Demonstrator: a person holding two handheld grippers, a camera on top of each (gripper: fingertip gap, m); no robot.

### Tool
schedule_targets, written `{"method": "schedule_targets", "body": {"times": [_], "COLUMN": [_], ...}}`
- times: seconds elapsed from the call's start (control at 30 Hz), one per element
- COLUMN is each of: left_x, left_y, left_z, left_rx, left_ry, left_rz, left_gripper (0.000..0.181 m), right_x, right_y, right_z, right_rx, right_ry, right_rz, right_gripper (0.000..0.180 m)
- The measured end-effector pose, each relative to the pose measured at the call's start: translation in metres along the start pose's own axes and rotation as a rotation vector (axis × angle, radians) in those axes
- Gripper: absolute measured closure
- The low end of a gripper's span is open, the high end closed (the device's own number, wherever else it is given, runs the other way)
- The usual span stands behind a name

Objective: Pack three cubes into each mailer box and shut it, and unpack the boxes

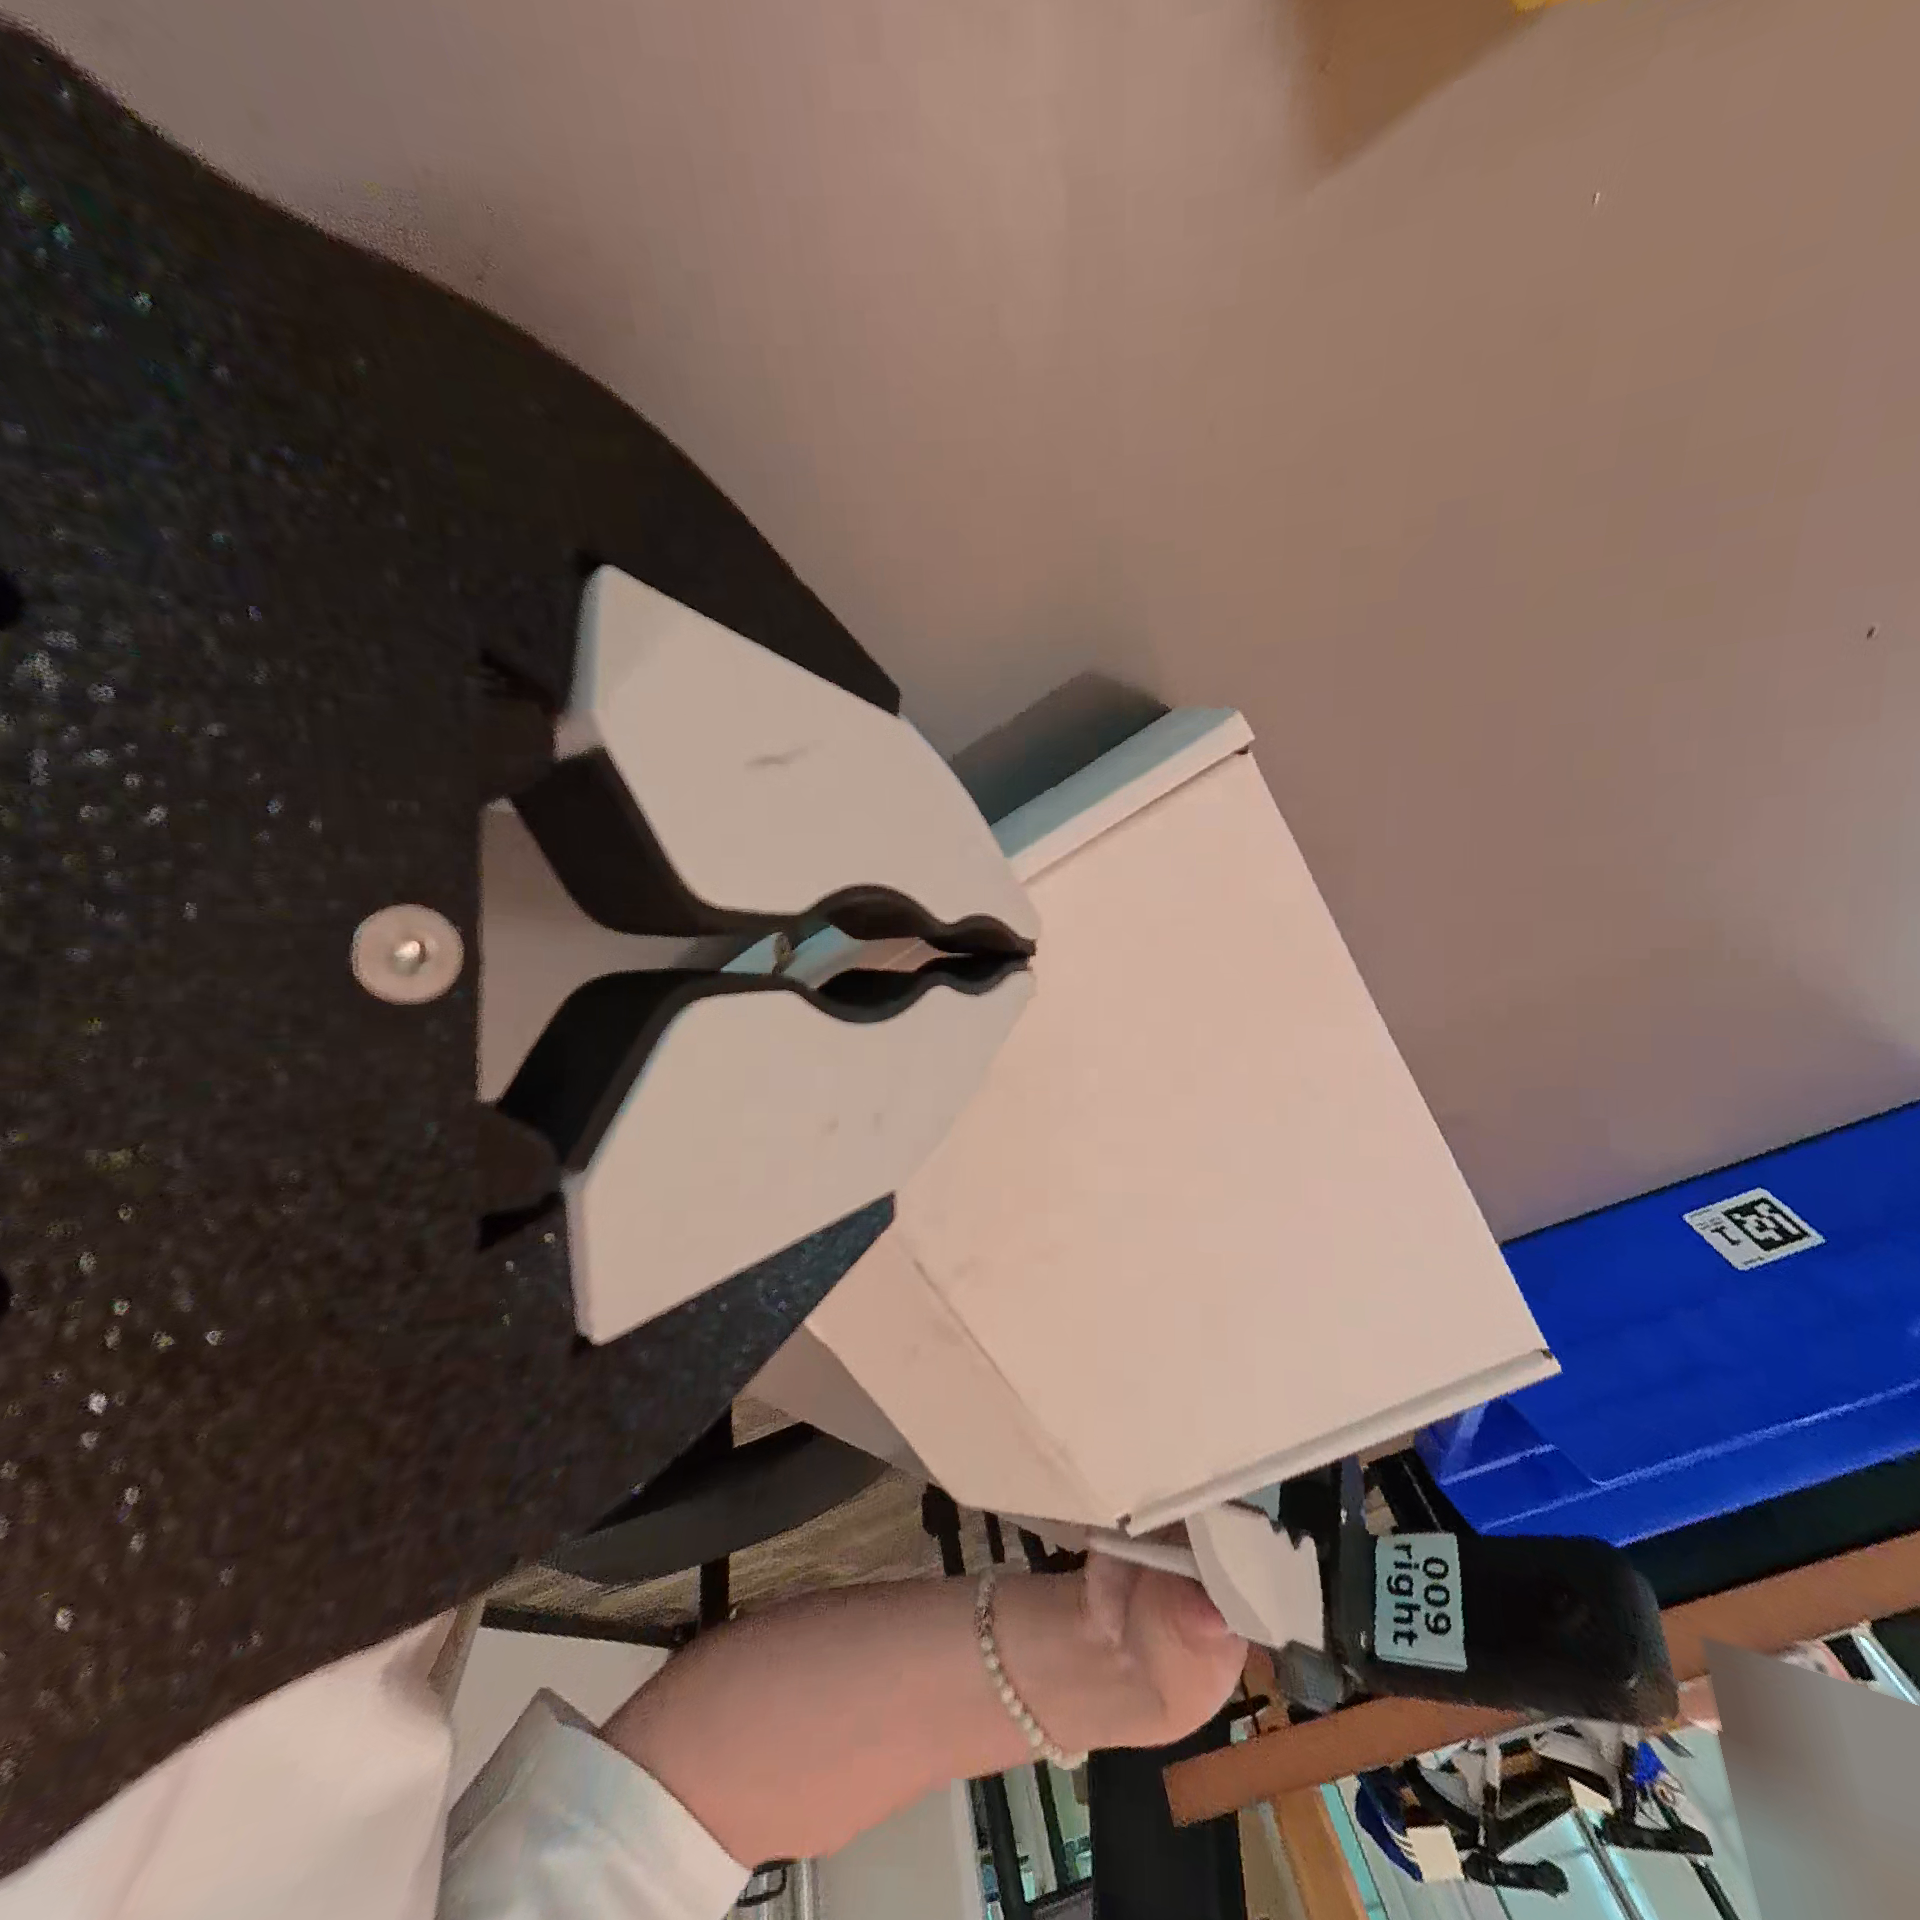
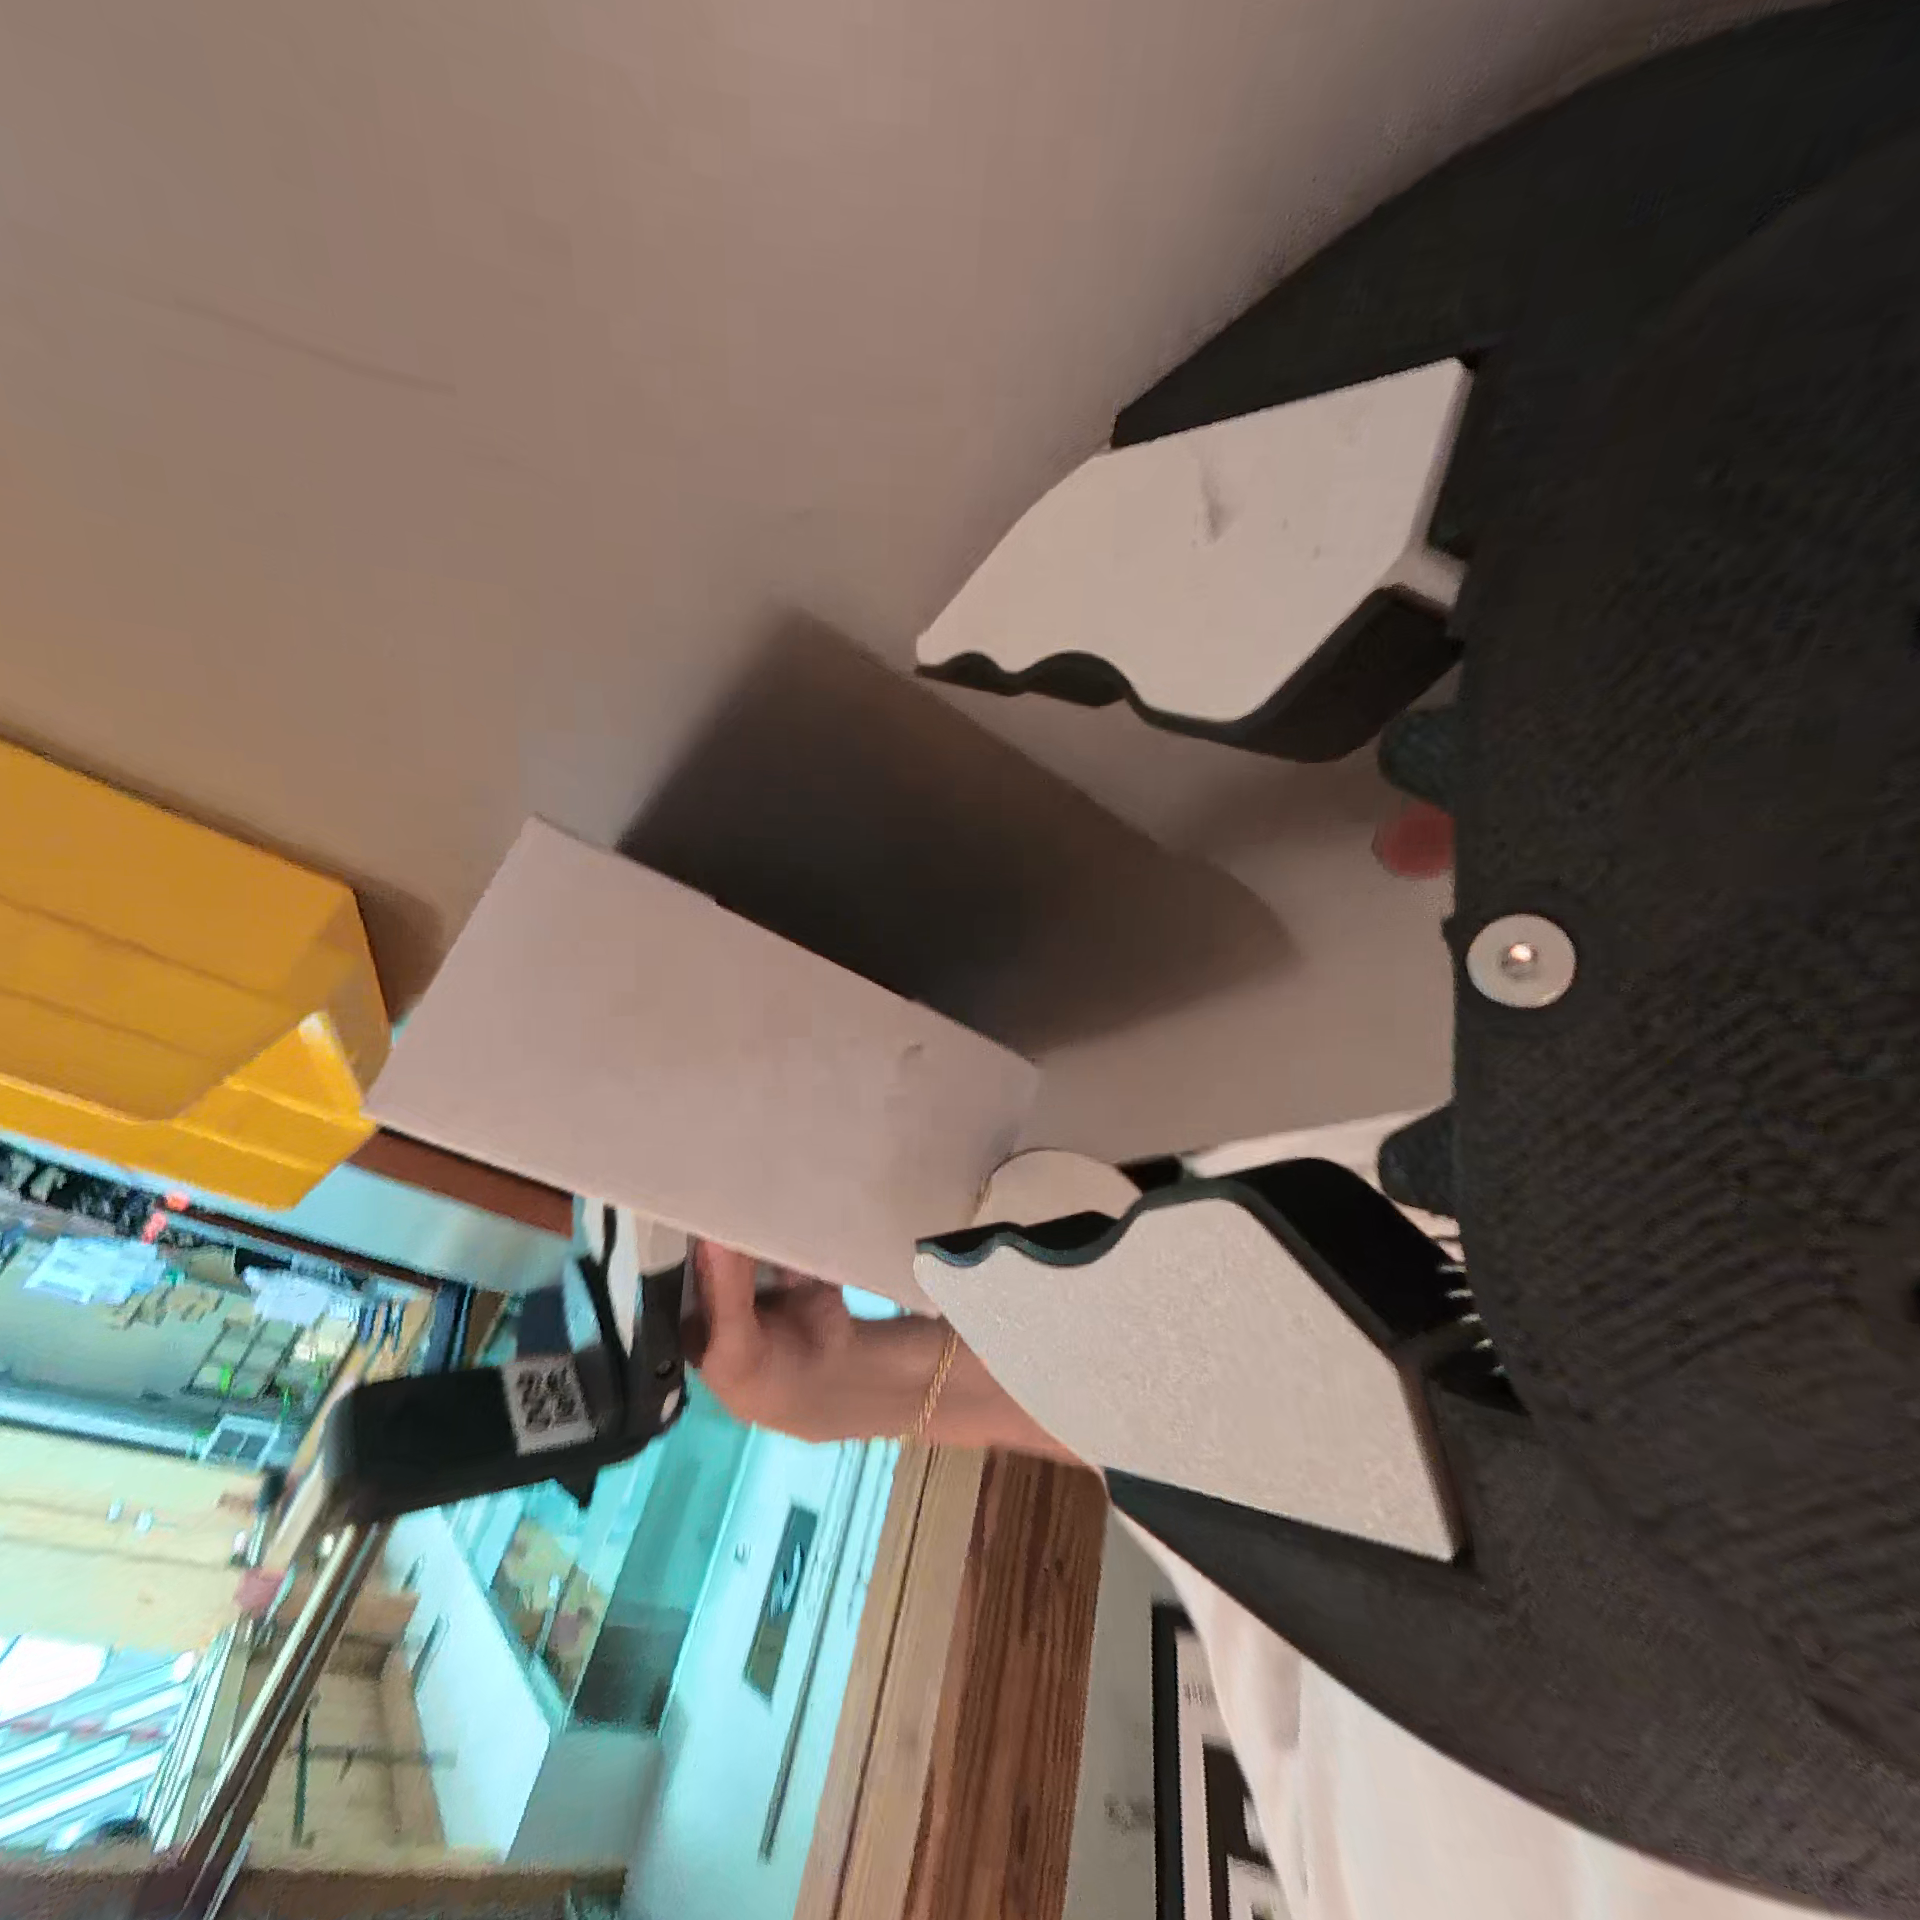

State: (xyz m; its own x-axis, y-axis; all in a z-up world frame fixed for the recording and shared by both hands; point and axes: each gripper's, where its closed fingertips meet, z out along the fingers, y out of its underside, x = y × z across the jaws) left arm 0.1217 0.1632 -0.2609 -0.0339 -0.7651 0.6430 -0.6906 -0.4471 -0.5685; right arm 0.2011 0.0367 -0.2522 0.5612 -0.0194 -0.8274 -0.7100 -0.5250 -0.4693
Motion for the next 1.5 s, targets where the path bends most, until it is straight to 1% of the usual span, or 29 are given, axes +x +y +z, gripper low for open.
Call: {"method": "schedule_targets", "body": {"times": [0.03, 0.13, 0.2, 0.33, 0.4, 0.47, 0.5, 0.53, 0.63, 0.7, 0.8, 0.87, 0.9, 0.93, 0.97, 1.03, 1.1, 1.17, 1.23, 1.3, 1.37, 1.4, 1.43, 1.5], "left_x": [-0.001, -0.003, -0.004, -0.004, -0.002, 0.001, 0.002, 0.003, 0.005, 0.006, 0.020, 0.036, 0.043, 0.050, 0.058, 0.076, 0.094, 0.100, 0.099, 0.102, 0.106, 0.106, 0.108, 0.111], "left_y": [0.000, 0.001, 0.001, 0.001, 0.001, 0.001, 0.001, 0.000, 0.000, 0.000, -0.011, -0.013, -0.011, -0.011, -0.008, -0.003, 0.008, 0.021, 0.028, 0.027, 0.021, 0.022, 0.025, 0.024], "left_z": [-0.001, -0.002, -0.003, -0.003, -0.001, 0.001, 0.002, 0.002, 0.004, 0.002, -0.015, -0.031, -0.038, -0.046, -0.053, -0.064, -0.064, -0.051, -0.034, -0.021, -0.013, -0.007, -0.001, 0.004], "left_rx": [0.008, 0.025, 0.036, 0.058, 0.069, 0.071, 0.073, 0.076, 0.106, 0.136, 0.275, 0.360, 0.385, 0.429, 0.455, 0.494, 0.467, 0.370, 0.290, 0.307, 0.355, 0.336, 0.315, 0.315], "left_ry": [0.001, 0.011, 0.003, -0.005, 0.003, 0.018, 0.024, 0.026, 0.047, 0.051, 0.039, 0.034, 0.010, -0.030, -0.077, -0.219, -0.314, -0.421, -0.547, -0.646, -0.722, -0.710, -0.682, -0.681], "left_rz": [0.000, -0.001, -0.001, 0.012, 0.019, 0.031, 0.037, 0.048, 0.120, 0.255, 0.522, 0.725, 0.852, 0.985, 1.135, 1.424, 1.668, 1.877, 2.048, 2.174, 2.219, 2.232, 2.241, 2.208], "left_gripper": [0.181, 0.181, 0.181, 0.181, 0.181, 0.181, 0.181, 0.181, 0.181, 0.171, 0.155, 0.145, 0.128, 0.110, 0.096, 0.081, 0.079, 0.079, 0.079, 0.081, 0.089, 0.093, 0.101, 0.104], "right_x": [-0.005, -0.014, -0.022, -0.041, -0.042, -0.030, -0.020, -0.015, -0.012, -0.009, -0.008, -0.028, -0.040, -0.047, -0.049, -0.052, -0.053, -0.052, -0.055, -0.063, -0.069, -0.070, -0.071, -0.069], "right_y": [-0.002, -0.009, -0.012, -0.016, -0.013, -0.009, -0.007, -0.007, -0.006, -0.003, 0.000, -0.004, -0.008, -0.011, -0.009, -0.010, -0.013, -0.012, -0.012, -0.011, -0.004, -0.001, 0.001, -0.001], "right_z": [0.003, 0.016, 0.025, 0.041, 0.048, 0.055, 0.056, 0.057, 0.055, 0.054, 0.052, 0.047, 0.043, 0.039, 0.035, 0.030, 0.026, 0.024, 0.025, 0.027, 0.029, 0.030, 0.030, 0.026], "right_rx": [-0.016, -0.049, -0.074, -0.112, -0.148, -0.187, -0.200, -0.205, -0.213, -0.236, -0.254, -0.239, -0.228, -0.221, -0.232, -0.225, -0.209, -0.202, -0.196, -0.191, -0.212, -0.222, -0.220, -0.197], "right_ry": [-0.035, -0.095, -0.134, -0.154, -0.117, -0.013, 0.052, 0.076, 0.058, 0.043, 0.003, -0.161, -0.245, -0.289, -0.291, -0.290, -0.301, -0.307, -0.340, -0.384, -0.403, -0.400, -0.403, -0.395], "right_rz": [0.025, 0.102, 0.141, 0.114, 0.092, 0.080, 0.064, 0.057, 0.066, 0.073, 0.098, 0.182, 0.220, 0.218, 0.188, 0.182, 0.225, 0.242, 0.266, 0.286, 0.280, 0.275, 0.278, 0.287], "right_gripper": [0.084, 0.086, 0.084, 0.084, 0.087, 0.085, 0.091, 0.094, 0.096, 0.098, 0.098, 0.099, 0.099, 0.099, 0.099, 0.100, 0.100, 0.100, 0.100, 0.100, 0.100, 0.100, 0.100, 0.100]}}
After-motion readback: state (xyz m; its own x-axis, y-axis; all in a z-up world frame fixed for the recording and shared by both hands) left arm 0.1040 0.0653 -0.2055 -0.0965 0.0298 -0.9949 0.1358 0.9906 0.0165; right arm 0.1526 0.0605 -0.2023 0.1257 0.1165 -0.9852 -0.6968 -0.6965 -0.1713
